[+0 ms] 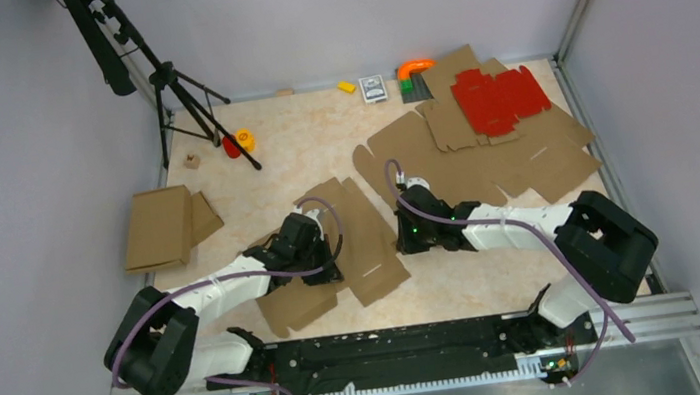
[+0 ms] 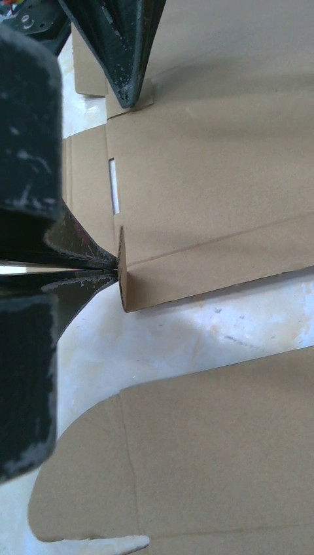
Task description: Fold the paper box
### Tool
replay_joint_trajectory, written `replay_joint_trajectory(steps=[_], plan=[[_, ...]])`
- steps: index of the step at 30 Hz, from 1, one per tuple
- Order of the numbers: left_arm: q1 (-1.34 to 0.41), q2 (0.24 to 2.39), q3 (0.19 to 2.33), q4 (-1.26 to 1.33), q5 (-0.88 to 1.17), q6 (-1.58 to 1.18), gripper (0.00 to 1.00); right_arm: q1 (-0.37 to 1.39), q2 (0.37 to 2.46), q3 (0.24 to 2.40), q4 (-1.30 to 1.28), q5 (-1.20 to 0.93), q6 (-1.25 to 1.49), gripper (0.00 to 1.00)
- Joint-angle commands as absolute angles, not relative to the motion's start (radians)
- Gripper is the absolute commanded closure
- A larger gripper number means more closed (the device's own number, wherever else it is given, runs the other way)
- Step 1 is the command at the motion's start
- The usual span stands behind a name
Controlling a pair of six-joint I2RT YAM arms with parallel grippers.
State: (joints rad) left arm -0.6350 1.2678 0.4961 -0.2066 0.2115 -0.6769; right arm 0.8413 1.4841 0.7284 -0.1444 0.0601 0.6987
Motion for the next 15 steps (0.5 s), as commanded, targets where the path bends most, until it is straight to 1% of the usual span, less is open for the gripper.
replay_joint_trajectory(steps=[1,15], plan=[[-0.638,1.294,0.492,-0.272,0.187,-0.647,1.0,0.839,1.514,0.798,-0.121,0.088,0.675,1.0],[-0.638,1.306,0.504,-0.278,0.194,-0.637,1.0,0.838,1.584,0.885,-0.135,0.111,0.632,1.0]])
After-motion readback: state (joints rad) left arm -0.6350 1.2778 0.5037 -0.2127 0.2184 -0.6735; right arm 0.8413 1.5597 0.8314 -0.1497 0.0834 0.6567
